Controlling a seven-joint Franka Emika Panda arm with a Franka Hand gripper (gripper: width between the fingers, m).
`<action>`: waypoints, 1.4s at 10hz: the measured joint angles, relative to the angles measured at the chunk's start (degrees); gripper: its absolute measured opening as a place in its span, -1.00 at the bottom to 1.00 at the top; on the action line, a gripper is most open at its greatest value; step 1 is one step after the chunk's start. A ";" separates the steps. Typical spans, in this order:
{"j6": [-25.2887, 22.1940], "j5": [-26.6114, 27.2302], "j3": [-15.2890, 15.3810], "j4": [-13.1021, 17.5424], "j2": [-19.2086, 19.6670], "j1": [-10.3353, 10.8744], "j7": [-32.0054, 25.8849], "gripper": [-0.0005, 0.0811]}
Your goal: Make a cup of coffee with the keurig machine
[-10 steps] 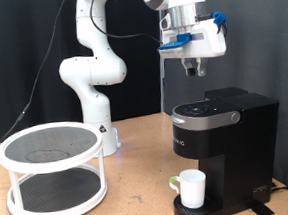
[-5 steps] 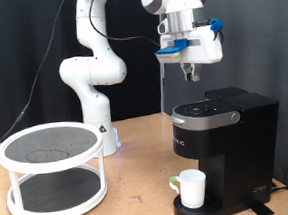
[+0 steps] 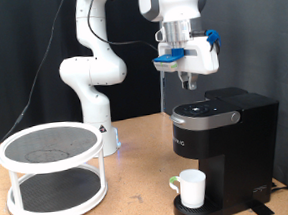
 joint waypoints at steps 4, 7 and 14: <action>1.08 -0.50 0.86 -0.56 1.87 0.05 -0.07 -0.99; 1.65 -0.50 1.65 -1.14 2.92 0.26 -0.12 -0.99; 2.24 -0.50 2.60 -2.39 4.25 0.31 0.03 -0.99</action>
